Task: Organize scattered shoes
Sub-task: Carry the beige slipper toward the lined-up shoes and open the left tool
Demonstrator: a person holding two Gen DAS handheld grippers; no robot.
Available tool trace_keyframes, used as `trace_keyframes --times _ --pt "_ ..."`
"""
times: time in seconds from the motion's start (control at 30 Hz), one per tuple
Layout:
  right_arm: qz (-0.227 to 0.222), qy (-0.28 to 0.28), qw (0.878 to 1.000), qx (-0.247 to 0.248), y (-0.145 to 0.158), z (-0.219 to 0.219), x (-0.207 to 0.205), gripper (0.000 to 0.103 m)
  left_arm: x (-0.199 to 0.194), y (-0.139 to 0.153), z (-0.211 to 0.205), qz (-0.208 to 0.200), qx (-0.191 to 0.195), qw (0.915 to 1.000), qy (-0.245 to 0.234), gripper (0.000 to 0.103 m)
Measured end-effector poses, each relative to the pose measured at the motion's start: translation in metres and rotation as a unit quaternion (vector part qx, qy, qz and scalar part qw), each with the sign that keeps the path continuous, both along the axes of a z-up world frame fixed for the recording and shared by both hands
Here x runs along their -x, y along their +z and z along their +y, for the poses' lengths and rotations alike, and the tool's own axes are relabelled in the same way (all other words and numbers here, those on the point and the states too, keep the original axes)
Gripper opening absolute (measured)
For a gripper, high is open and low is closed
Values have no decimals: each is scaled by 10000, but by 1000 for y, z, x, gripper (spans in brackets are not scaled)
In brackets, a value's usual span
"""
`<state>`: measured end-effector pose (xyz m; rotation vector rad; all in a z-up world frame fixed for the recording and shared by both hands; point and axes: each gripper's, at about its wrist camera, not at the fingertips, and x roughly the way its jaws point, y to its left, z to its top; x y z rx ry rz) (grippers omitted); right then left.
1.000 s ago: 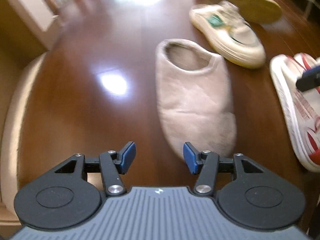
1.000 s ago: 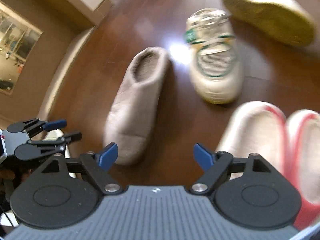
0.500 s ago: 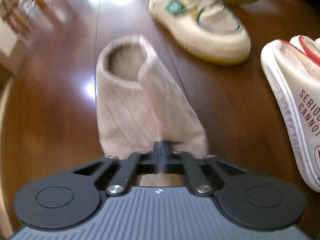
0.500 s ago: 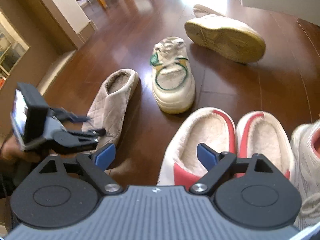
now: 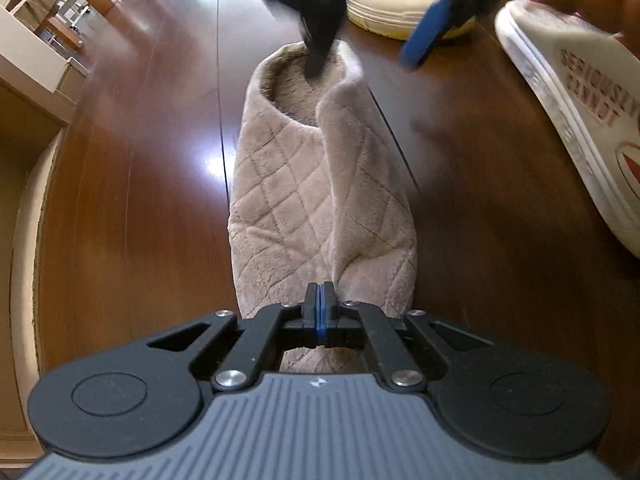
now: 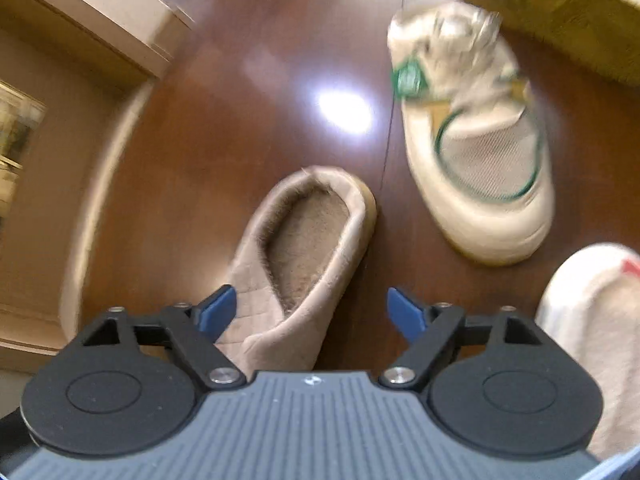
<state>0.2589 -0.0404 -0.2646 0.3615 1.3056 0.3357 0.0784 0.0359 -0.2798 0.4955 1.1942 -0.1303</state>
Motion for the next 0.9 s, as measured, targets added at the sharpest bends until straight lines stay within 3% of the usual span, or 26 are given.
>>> trace_keyframes --times 0.07,0.37,0.43,0.57,0.6,0.7,0.77,0.83,0.9 --pt "25 187 9998 13 -9 9 3 27 2 -1 2 51 3 10000 28 0" --pt "-509 1230 9911 -71 -6 43 22 27 10 0 6 300 -16 9995 113 0" --pt "-335 1116 9929 -235 -4 43 23 33 11 1 7 312 -38 9994 125 0" --pt "-414 1007 9939 -158 6 36 29 65 11 9 11 358 -38 9992 146 0" --pt "-478 968 9941 -109 11 32 32 65 11 10 11 365 -54 9992 148 0" --pt "-763 541 9954 -200 31 5 41 67 13 21 10 361 -106 9992 132 0" --pt "-1123 -144 9930 -326 54 -34 59 70 15 32 9 362 -94 9992 138 11" --pt "-1365 -774 9871 -318 69 -71 80 71 17 51 9 364 79 9991 201 37" --pt "-1644 -1487 9749 -210 85 -113 110 72 18 71 6 162 216 9994 223 37"
